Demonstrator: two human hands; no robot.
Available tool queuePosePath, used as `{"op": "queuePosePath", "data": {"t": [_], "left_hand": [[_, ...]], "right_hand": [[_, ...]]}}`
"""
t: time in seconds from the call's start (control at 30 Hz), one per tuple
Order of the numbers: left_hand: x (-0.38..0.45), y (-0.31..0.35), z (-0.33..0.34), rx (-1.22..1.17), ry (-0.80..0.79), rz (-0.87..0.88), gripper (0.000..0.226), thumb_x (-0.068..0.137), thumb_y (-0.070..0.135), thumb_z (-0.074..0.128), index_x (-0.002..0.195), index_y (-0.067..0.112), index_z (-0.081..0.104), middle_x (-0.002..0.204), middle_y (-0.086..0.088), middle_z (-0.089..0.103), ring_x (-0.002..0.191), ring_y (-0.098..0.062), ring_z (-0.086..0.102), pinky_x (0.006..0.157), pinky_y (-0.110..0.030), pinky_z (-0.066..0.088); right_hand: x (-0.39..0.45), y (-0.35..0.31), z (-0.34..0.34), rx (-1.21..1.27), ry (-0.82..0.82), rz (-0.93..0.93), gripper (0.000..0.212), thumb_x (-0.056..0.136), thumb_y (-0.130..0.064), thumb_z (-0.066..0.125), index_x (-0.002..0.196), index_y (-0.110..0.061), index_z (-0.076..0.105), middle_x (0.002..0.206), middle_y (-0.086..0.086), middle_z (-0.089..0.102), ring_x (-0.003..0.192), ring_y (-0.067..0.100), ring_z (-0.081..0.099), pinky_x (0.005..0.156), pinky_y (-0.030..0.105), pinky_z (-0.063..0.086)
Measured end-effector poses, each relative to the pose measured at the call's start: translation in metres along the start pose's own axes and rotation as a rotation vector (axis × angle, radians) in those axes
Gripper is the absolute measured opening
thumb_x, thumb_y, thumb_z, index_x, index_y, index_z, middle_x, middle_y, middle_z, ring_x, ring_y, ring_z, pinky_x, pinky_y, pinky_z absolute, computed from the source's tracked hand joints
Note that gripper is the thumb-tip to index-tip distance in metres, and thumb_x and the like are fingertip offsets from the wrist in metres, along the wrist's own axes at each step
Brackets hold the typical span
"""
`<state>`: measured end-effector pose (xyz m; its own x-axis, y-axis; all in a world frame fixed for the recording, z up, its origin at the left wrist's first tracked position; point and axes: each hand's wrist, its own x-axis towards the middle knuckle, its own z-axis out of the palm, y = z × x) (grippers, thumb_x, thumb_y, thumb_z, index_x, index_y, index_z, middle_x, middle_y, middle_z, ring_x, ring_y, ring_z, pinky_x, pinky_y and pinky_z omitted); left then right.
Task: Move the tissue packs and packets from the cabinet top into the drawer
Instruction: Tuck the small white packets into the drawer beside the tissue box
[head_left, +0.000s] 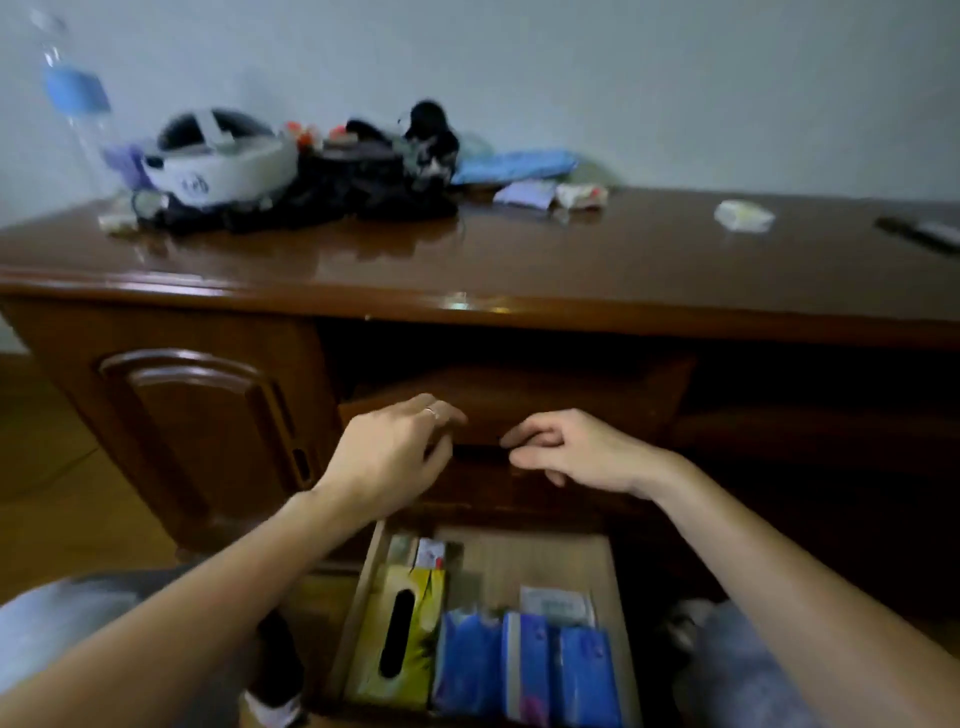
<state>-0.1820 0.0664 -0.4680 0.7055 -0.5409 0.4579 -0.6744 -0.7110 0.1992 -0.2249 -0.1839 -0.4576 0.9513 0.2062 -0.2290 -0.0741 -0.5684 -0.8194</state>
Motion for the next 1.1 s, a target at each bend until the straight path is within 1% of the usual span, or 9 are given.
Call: {"op": "queuePosePath", "data": {"t": [0.17, 0.27, 0.37, 0.57, 0.77, 0.87, 0.97, 1.03, 1.1], "left_hand": [[0.099, 0.037, -0.069, 0.069, 0.152, 0.163, 0.022, 0.092, 0.033, 0.056, 0.103, 0.029, 0.075, 0.099, 0.009, 0.072, 0.094, -0.017, 0.069, 0.065, -0.030, 0.052], [0.161, 0.032, -0.074, 0.016, 0.122, 0.048, 0.024, 0.095, 0.031, 0.057, 0.113, 0.030, 0.073, 0.107, 0.008, 0.068, 0.098, -0.017, 0.066, 0.071, -0.032, 0.052], [0.215, 0.019, -0.061, -0.004, 0.059, -0.041, 0.028, 0.095, 0.032, 0.056, 0.119, 0.029, 0.070, 0.116, 0.004, 0.064, 0.103, -0.021, 0.065, 0.078, -0.036, 0.054], [0.317, -0.011, 0.006, 0.040, -0.012, -0.085, 0.044, 0.095, 0.034, 0.058, 0.138, 0.026, 0.057, 0.138, -0.004, 0.056, 0.123, -0.024, 0.054, 0.092, -0.040, 0.050], [0.394, -0.028, 0.069, 0.033, -0.056, -0.043, 0.064, 0.095, 0.042, 0.056, 0.153, 0.022, 0.039, 0.152, -0.010, 0.046, 0.139, -0.029, 0.042, 0.112, -0.046, 0.036], [0.414, -0.027, 0.080, 0.037, -0.015, 0.072, 0.075, 0.092, 0.049, 0.056, 0.158, 0.023, 0.031, 0.155, -0.009, 0.042, 0.142, -0.028, 0.038, 0.117, -0.045, 0.031], [0.434, -0.018, 0.090, -0.042, -0.080, 0.107, 0.080, 0.095, 0.061, 0.049, 0.162, 0.026, 0.023, 0.167, -0.007, 0.025, 0.153, -0.028, 0.021, 0.125, -0.048, 0.020], [0.449, -0.005, 0.097, -0.073, -0.213, 0.113, 0.071, 0.100, 0.060, 0.043, 0.160, 0.024, 0.030, 0.168, -0.005, 0.025, 0.154, -0.026, 0.023, 0.124, -0.047, 0.022], [0.455, 0.007, 0.100, -0.105, -0.265, 0.098, 0.060, 0.105, 0.052, 0.042, 0.154, 0.019, 0.043, 0.160, -0.008, 0.042, 0.145, -0.027, 0.039, 0.119, -0.043, 0.033]], "right_hand": [[-0.016, -0.077, -0.082, -0.034, 0.433, -0.217, 0.014, 0.094, -0.036, 0.066, 0.095, -0.028, 0.078, 0.080, -0.007, 0.077, 0.064, -0.003, 0.063, 0.061, 0.018, 0.045], [0.009, -0.081, -0.125, -0.269, 0.685, -0.147, 0.019, 0.095, -0.038, 0.063, 0.112, -0.036, 0.071, 0.112, -0.016, 0.072, 0.104, 0.004, 0.064, 0.086, 0.032, 0.052], [0.041, -0.067, -0.157, -0.492, 0.633, 0.020, 0.042, 0.096, -0.042, 0.060, 0.137, -0.033, 0.055, 0.135, -0.005, 0.060, 0.124, 0.017, 0.054, 0.097, 0.039, 0.051], [0.131, -0.051, -0.219, -0.647, 0.630, 0.109, 0.061, 0.091, -0.049, 0.063, 0.145, -0.032, 0.041, 0.141, 0.000, 0.055, 0.125, 0.022, 0.055, 0.094, 0.044, 0.053], [0.230, -0.041, -0.280, -0.789, 0.643, 0.156, 0.075, 0.097, -0.042, 0.051, 0.160, -0.030, 0.014, 0.169, 0.001, 0.011, 0.153, 0.030, 0.015, 0.116, 0.054, 0.028], [0.252, -0.034, -0.302, -0.665, 0.589, 0.153, 0.054, 0.101, -0.029, 0.041, 0.155, -0.029, 0.034, 0.161, 0.000, 0.036, 0.147, 0.025, 0.033, 0.116, 0.047, 0.032], [0.235, -0.024, -0.329, -0.530, 0.860, 0.012, 0.047, 0.093, -0.014, 0.045, 0.133, -0.035, 0.057, 0.126, -0.009, 0.070, 0.126, 0.018, 0.057, 0.110, 0.040, 0.041], [0.208, -0.004, -0.355, -0.797, 0.974, 0.099, 0.051, 0.093, -0.021, 0.052, 0.142, -0.034, 0.047, 0.138, 0.000, 0.062, 0.135, 0.024, 0.048, 0.120, 0.050, 0.025], [0.174, 0.022, -0.372, -0.897, 0.947, 0.443, 0.060, 0.096, -0.044, 0.050, 0.152, -0.030, 0.034, 0.157, 0.009, 0.040, 0.148, 0.032, 0.030, 0.118, 0.061, 0.015]]}}
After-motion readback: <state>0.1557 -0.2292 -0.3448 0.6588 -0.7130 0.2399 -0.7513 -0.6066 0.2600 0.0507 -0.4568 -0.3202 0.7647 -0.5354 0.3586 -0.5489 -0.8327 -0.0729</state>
